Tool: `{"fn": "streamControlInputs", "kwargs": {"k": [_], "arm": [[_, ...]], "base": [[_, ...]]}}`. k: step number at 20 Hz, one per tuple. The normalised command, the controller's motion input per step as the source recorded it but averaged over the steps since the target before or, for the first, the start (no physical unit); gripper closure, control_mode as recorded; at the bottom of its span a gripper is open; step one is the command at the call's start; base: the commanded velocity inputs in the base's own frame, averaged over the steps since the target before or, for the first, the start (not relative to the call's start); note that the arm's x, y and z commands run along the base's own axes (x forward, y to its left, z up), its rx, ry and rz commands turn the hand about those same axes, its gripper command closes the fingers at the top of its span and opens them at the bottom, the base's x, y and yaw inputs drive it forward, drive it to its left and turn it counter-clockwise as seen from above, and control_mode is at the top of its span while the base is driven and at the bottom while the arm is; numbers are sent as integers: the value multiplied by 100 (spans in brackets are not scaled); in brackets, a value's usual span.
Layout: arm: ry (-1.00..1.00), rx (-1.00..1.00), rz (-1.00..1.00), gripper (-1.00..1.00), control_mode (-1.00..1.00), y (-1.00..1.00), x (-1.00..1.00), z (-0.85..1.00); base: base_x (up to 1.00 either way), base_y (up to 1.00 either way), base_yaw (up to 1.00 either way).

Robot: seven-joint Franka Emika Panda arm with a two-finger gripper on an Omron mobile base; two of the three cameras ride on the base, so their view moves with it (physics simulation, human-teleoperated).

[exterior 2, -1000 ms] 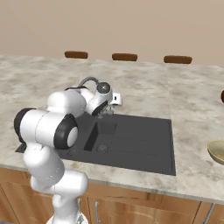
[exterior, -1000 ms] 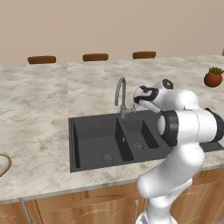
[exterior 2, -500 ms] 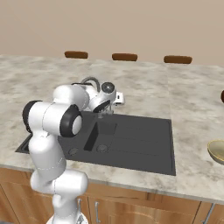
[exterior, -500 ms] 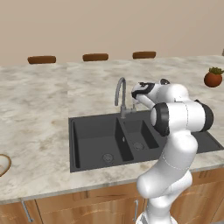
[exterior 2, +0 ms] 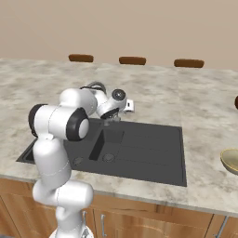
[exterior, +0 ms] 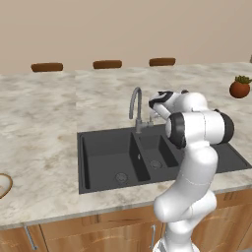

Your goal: Rinse each bowl for a few seconds and place them down in the sink or on the counter.

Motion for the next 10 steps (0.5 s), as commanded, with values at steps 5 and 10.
{"fn": "streamControlInputs", "kwargs": {"k": [5, 10], "arm": [[0, 0, 0, -100, -100, 0, 11, -19], [0, 0, 0, -100, -100, 0, 21, -17]], "base": [[0, 0, 0], [0, 0, 0]]}}
